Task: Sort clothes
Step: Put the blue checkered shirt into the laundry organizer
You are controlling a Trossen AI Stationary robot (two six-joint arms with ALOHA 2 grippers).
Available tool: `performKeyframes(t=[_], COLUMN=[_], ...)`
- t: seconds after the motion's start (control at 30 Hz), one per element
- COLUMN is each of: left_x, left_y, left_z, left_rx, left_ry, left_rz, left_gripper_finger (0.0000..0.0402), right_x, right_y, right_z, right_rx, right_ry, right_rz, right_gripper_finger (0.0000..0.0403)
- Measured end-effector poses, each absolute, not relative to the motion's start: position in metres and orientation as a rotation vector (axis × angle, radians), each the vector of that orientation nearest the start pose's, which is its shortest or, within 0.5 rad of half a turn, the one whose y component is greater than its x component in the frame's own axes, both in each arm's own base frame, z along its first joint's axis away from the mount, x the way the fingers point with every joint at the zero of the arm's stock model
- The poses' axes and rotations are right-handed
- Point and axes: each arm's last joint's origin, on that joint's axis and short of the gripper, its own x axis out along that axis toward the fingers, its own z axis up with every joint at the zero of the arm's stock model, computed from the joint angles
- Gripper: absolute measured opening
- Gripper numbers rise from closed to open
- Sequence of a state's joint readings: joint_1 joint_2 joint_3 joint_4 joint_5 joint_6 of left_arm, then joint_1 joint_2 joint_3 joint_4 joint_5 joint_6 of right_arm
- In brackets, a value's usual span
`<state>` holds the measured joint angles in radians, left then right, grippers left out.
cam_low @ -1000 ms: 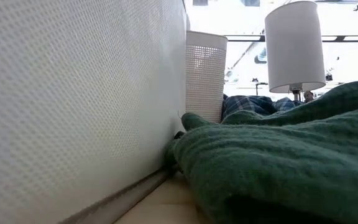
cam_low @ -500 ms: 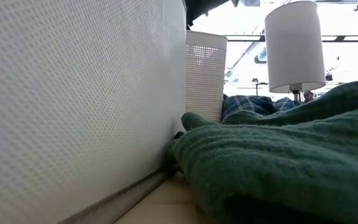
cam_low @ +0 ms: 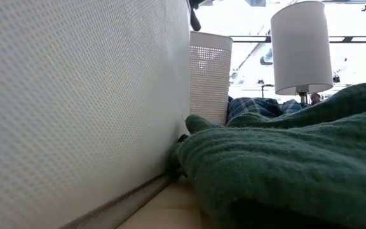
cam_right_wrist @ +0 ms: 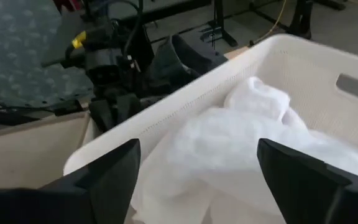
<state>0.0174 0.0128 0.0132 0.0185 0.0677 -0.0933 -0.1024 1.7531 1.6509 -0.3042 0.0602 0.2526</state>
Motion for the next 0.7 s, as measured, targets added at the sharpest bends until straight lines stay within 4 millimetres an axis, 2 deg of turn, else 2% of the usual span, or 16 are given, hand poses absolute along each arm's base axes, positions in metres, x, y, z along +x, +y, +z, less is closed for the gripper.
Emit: performKeyframes(t=[0.13,0.7], left_x=[0.0976,0.0976], left_y=[-0.0003,-0.0003], left_z=[0.1689,0.1689], left_rx=[-0.092,-0.092], left_ry=[-0.017,-0.017], left_rz=[-0.051,-0.051], left_gripper_finger=[0.0001,0.0001], right_x=[0.4033,0.4029], right_y=[-0.0429,-0.0407], right_z=[0.3679,0.3666], right_rx=[0.250,0.299], right_ry=[0.370,0.382], right_rz=[-0.207,-0.202], right_gripper_finger=[0.0321,0.0321])
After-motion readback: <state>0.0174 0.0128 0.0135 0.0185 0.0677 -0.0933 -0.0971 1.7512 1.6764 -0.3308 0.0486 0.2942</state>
